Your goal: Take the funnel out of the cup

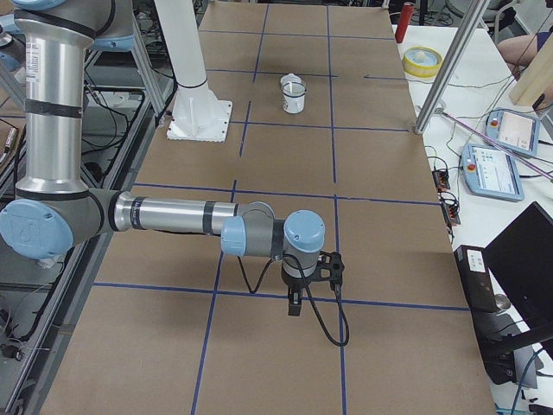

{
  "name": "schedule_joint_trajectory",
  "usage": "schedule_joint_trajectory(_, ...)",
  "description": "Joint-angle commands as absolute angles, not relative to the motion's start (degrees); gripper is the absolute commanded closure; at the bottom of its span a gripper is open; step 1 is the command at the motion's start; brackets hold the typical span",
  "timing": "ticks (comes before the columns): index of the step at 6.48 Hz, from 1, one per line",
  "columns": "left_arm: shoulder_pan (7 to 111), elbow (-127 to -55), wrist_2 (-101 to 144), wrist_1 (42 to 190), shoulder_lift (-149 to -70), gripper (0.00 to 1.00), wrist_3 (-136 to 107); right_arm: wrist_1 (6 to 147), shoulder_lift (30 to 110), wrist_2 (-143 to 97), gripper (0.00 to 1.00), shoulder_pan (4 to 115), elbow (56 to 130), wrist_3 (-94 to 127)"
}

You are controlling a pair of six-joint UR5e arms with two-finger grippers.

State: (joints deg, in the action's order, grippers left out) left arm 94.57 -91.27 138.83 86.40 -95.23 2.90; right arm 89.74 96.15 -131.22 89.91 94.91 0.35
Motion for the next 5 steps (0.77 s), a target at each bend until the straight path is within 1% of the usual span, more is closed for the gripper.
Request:
schedule_joint_trajectory(1,94.5,-91.3,138.0,86.1,-95.4,0.00,3.2,89.7,96.2,-131.2,0.00,89.9,94.9,0.4)
schedule_joint_trajectory(4,94.5,-90.4,138.1,87.7,-94.8,0.00,2.9,89.7,96.2,-131.2,0.00,89.9,94.9,0.4)
schedule_joint_trajectory(5,92.1,-90.5,138.4,93.3,-93.4,0.00,2.7,89.7,96.2,-131.2,0.00,89.9,94.8,0.4)
